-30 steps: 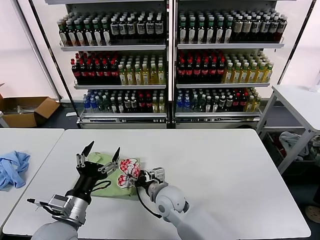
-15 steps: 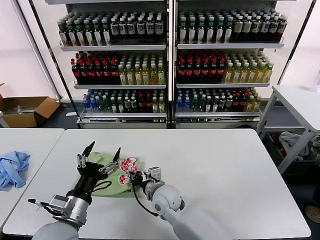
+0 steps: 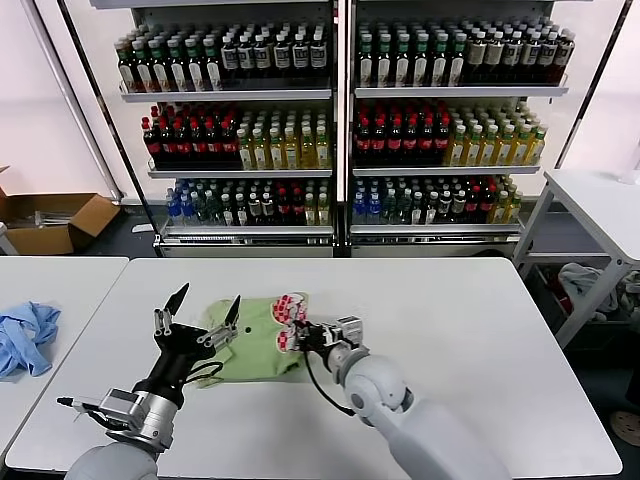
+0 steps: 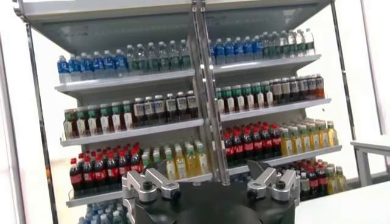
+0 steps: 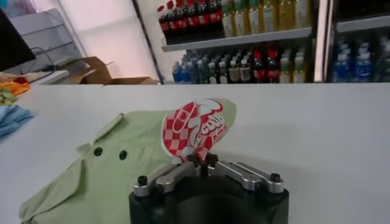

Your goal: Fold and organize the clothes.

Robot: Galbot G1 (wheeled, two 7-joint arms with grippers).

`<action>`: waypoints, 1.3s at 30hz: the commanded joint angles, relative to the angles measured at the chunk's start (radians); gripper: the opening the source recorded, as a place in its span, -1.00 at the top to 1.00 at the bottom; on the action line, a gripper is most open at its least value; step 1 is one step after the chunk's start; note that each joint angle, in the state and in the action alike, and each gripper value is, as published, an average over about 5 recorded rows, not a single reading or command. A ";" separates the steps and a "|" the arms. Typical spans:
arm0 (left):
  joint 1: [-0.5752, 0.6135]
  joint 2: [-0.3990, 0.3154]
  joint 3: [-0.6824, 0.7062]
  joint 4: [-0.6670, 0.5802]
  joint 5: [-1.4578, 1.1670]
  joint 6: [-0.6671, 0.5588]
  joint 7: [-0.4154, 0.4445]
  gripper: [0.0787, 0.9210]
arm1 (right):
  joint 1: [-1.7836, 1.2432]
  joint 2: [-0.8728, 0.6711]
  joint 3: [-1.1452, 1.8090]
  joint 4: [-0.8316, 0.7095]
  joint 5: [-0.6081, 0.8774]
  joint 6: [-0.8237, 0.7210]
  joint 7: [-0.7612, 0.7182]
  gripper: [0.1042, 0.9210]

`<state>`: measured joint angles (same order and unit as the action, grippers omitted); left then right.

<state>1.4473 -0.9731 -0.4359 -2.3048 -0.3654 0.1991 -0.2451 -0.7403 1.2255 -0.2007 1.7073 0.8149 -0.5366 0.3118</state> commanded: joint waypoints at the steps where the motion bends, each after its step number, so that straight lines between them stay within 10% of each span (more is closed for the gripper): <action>1: -0.001 0.000 0.010 0.010 0.004 -0.002 0.001 -0.77 | -0.089 -0.174 0.166 0.089 -0.015 -0.015 -0.065 0.93; 7: -0.006 -0.005 0.024 0.015 0.010 0.000 0.002 -0.77 | -0.091 -0.197 0.196 0.069 -0.097 -0.039 -0.135 0.84; 19: 0.014 -0.004 0.028 0.011 0.015 -0.008 -0.003 -0.77 | -0.181 -0.309 0.345 0.199 -0.190 0.004 -0.190 0.00; 30: 0.066 0.031 0.036 0.083 0.008 -0.101 -0.064 -0.77 | -0.911 -0.353 0.880 0.564 -0.312 0.407 -0.024 -0.71; 39: 0.162 0.083 0.036 0.137 -0.001 -0.250 -0.100 -0.77 | -1.306 -0.220 0.887 0.589 -0.540 0.857 0.044 -0.76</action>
<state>1.5242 -0.9302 -0.3932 -2.2208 -0.3587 0.0910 -0.3088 -1.4803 0.9282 0.4906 2.1593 0.5130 -0.1828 0.2710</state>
